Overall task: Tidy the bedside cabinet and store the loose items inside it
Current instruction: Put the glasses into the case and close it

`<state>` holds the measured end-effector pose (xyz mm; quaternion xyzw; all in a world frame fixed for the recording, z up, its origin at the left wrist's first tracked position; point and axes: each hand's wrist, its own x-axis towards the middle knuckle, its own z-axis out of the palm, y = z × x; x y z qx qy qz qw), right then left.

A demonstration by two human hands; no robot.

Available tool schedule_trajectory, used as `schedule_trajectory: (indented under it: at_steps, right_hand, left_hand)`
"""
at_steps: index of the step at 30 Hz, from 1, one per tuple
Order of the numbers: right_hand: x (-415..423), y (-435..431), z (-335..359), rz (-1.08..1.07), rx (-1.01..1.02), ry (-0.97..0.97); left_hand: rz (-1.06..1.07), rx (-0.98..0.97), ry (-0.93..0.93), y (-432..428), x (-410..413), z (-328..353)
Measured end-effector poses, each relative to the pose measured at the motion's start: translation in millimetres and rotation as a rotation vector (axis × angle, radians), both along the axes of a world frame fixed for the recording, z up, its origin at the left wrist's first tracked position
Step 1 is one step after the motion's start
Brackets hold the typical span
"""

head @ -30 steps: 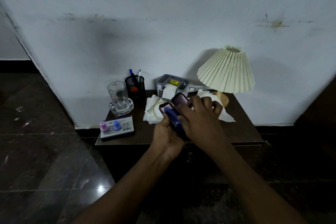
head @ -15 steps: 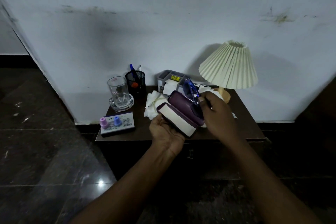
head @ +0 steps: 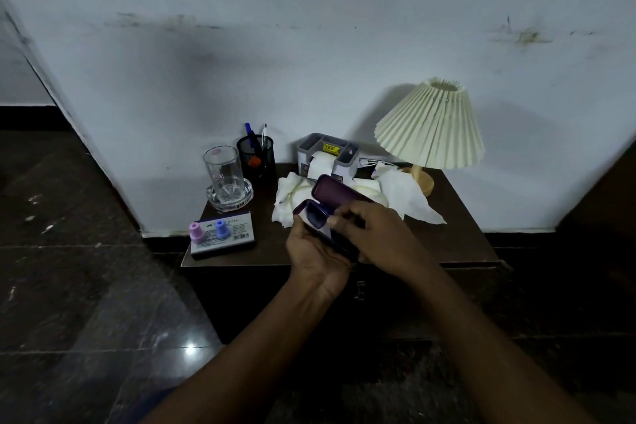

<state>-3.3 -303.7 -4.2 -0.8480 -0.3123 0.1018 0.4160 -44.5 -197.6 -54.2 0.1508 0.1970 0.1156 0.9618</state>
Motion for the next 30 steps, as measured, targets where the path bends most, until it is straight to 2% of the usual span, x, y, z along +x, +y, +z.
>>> schedule_trajectory:
  at_steps: [5, 17, 20, 23, 25, 27, 29, 30]
  right_hand:
    - [5, -4, -5, 0.042, -0.154, -0.245]
    - [11, 7, -24, -0.023, -0.154, -0.455]
    - [9, 4, -22, -0.097, 0.003, -0.547]
    - [18, -6, -9, -0.377, 0.182, -0.704]
    - [26, -11, -8, -0.458, 0.183, -0.542]
    - [26, -13, -11, -0.403, 0.178, -0.087]
    - [19, -13, -15, -0.319, 0.374, 0.397]
    - [16, -13, -16, -0.293, 0.469, 0.525]
  left_hand:
    - [0.036, -0.034, -0.03, 4, 1, 3]
    - [0.145, -0.102, -0.033, 10, 0, 3]
    - [0.17, -0.142, -0.044, 12, 2, 2]
    - [0.183, -0.171, -0.056, 18, 4, 1]
    - [0.166, -0.176, -0.075, 21, 5, 1]
    - [0.14, -0.179, -0.09, 22, 6, -1]
    - [0.129, -0.177, -0.088, 21, 4, 0]
    - [0.138, -0.181, -0.073, 20, 4, 1]
